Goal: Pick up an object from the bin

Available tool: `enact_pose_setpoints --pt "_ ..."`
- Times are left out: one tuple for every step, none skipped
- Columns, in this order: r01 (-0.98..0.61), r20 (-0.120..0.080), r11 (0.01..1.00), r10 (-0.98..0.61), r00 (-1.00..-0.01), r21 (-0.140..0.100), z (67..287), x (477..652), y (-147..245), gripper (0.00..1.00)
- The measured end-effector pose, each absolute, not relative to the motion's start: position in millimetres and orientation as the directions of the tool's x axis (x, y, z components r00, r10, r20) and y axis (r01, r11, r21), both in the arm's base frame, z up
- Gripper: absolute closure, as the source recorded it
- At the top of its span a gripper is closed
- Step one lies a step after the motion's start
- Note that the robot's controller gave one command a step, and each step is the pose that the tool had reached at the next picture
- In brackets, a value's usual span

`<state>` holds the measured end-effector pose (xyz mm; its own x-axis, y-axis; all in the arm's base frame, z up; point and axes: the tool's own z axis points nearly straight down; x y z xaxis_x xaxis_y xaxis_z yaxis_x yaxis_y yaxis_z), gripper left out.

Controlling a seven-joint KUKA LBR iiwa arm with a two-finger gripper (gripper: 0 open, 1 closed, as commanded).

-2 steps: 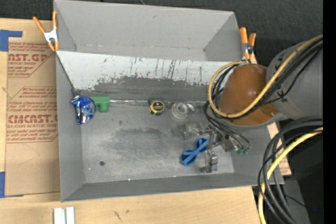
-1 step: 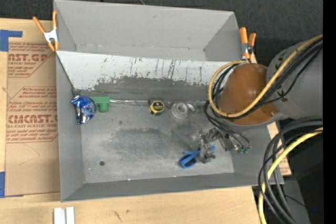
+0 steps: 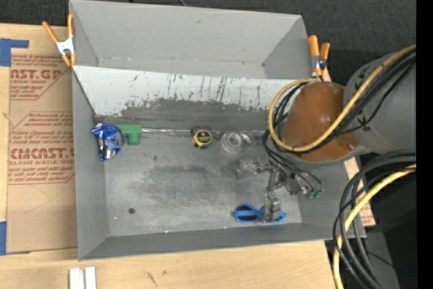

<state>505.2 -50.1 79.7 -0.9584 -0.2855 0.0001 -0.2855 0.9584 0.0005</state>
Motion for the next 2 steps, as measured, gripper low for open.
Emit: enact_pose_setpoints --pt "-0.519 -0.016 0.855 -0.519 -0.855 -0.009 72.1 484.0 -79.6 0.0" --pt "-0.52 -0.004 0.854 -0.52 -0.854 -0.001 70.2 480.3 -78.7 1.0"
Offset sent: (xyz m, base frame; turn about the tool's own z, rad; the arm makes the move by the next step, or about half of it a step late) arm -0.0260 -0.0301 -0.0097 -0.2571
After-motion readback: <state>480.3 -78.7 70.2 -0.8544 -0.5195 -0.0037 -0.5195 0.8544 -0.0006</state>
